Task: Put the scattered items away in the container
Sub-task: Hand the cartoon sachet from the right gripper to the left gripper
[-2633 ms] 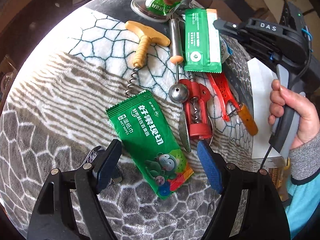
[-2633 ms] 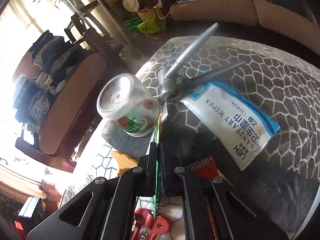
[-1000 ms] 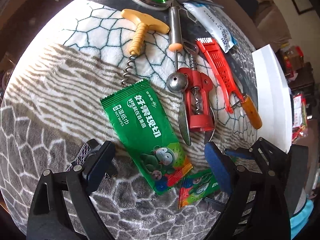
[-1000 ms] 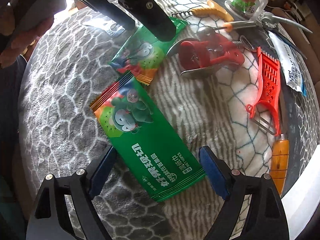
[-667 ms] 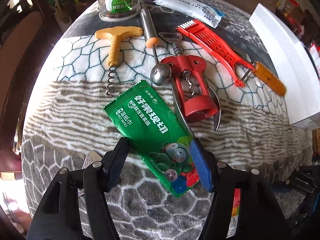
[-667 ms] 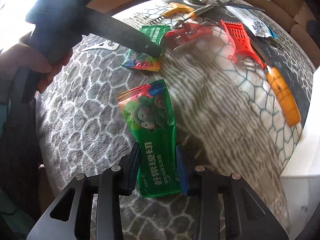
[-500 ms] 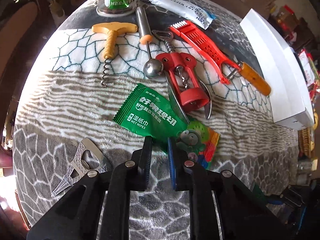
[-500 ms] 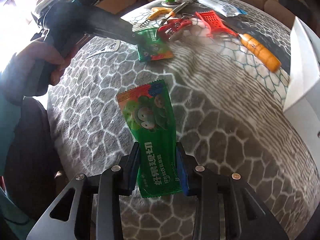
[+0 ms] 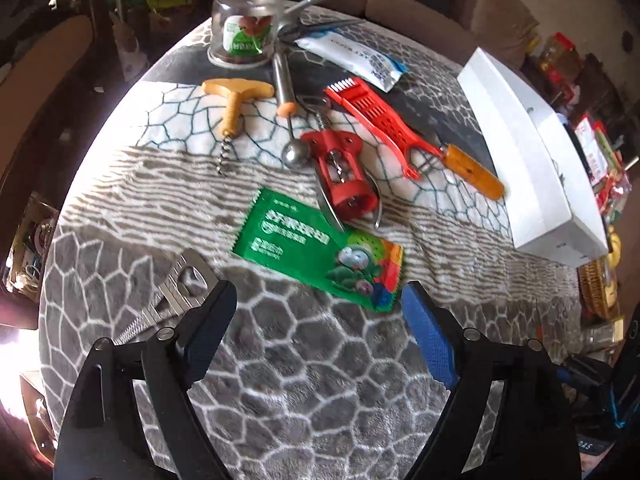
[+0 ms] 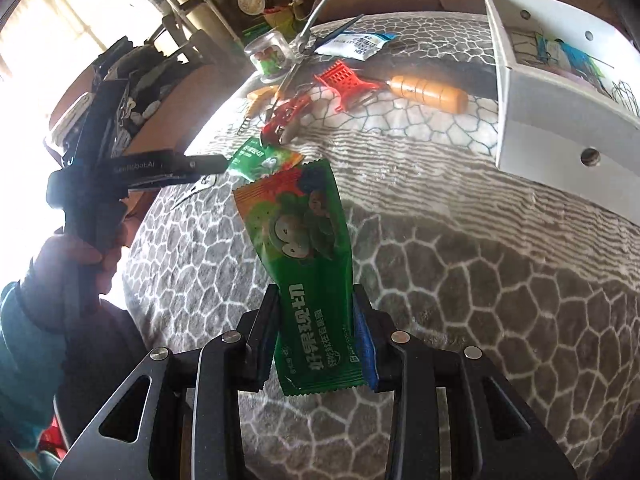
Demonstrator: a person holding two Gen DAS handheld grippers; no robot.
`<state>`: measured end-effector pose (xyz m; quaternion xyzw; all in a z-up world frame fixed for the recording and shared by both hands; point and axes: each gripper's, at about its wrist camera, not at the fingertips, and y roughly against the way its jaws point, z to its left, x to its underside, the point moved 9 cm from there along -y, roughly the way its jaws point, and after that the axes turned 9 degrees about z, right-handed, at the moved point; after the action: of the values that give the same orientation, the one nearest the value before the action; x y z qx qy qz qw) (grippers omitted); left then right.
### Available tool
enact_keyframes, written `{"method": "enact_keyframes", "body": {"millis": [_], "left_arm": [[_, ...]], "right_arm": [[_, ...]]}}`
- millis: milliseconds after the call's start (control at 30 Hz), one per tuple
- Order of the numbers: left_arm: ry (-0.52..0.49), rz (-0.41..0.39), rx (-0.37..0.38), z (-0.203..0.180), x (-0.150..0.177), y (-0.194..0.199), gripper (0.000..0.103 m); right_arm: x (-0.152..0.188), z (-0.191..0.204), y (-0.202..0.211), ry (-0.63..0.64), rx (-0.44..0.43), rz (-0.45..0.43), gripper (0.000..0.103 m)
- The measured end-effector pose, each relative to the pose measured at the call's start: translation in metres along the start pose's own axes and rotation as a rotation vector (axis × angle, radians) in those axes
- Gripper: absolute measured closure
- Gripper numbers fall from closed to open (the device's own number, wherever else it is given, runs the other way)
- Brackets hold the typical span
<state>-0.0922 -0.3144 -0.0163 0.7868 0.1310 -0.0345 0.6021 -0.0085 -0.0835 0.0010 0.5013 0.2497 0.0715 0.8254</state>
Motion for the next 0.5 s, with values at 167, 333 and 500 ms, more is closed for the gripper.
{"method": "enact_keyframes", "body": {"millis": [167, 333, 500], "left_arm": [[0.050, 0.129, -0.003, 0.042, -0.029, -0.040, 0.025], [-0.046, 0.189, 0.007, 0.041, -0.038, -0.052, 0.028], [-0.062, 0.308, 0.192, 0.031, -0.041, -0.052, 0.028]], "right_arm": [[-0.033, 0.016, -0.043, 0.124, 0.067, 0.065, 0.067], [-0.067, 0.032, -0.077, 0.292, 0.126, 0.099, 0.067], [-0.085, 0.053, -0.116, 0.525, 0.204, 0.182, 0.067]]}}
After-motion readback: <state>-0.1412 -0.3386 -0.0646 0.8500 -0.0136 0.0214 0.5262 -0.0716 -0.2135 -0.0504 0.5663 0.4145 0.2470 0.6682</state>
